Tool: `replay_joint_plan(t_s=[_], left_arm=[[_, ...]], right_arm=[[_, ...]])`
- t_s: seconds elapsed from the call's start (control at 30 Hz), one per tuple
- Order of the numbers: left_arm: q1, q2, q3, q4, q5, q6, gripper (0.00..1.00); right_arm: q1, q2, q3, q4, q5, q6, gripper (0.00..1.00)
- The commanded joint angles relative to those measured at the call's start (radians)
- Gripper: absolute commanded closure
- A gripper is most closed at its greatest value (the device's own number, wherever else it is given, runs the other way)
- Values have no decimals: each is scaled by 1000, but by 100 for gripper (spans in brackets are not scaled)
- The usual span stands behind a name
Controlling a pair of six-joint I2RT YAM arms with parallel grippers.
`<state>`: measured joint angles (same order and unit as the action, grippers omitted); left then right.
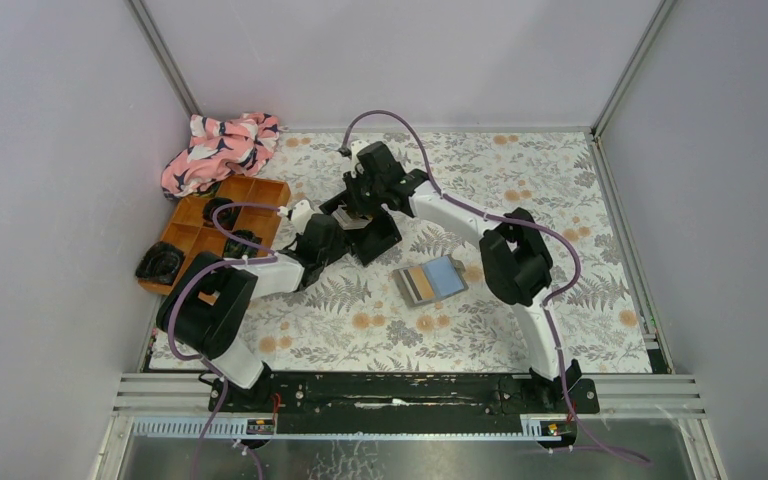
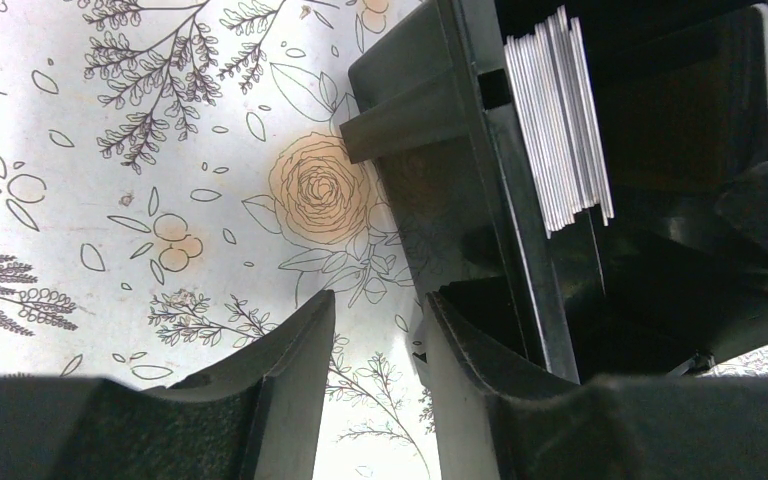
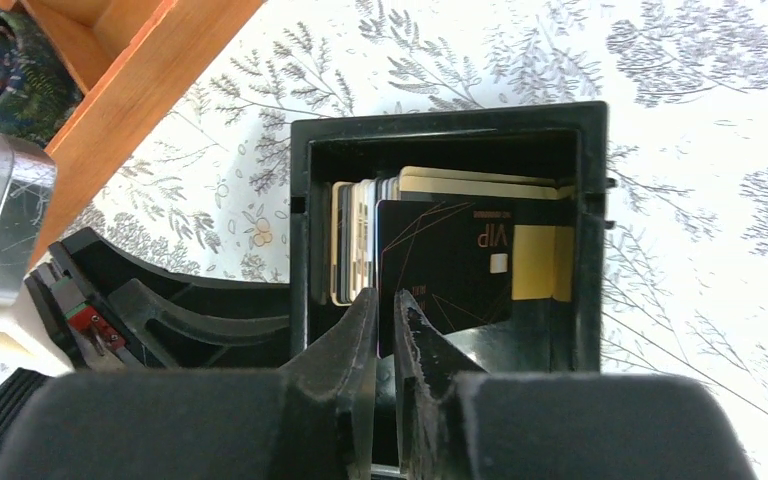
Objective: Put the credit cards into the card holder
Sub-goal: Pick up the credit card from the storage box.
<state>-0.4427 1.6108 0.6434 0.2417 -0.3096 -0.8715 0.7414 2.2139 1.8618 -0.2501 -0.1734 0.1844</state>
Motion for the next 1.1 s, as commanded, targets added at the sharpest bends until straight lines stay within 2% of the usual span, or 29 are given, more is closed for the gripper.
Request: replay_joint_plan(t_s=[0.0,0.17,0.43,0.6,0.83,0.97,1.07], left_arm=[[8,-31,0,34,-4,20,55],[8,-83,-9,4,-18,26,54],[7,-232,-58,-39,-28,39,52],[6,-377,-127,-37,9,61,51],[-19,-544,-207,85,201,188,49],[-44,-570,-239,174,342,248,48],[-58,-566,-271,289,498,266,48]], right_arm=[[26,-94,-28,24,105,-56,89],[30,-139,-92,65,197,-116,100],[31,-294,-208,111,230,-123,100],[37,-433,-354,110,206,-89,100],[37,-683,-575,65,76,-7,100],[37,-832,-743,89,-2,55,100],[37,-939,-841,96,-51,93,100]])
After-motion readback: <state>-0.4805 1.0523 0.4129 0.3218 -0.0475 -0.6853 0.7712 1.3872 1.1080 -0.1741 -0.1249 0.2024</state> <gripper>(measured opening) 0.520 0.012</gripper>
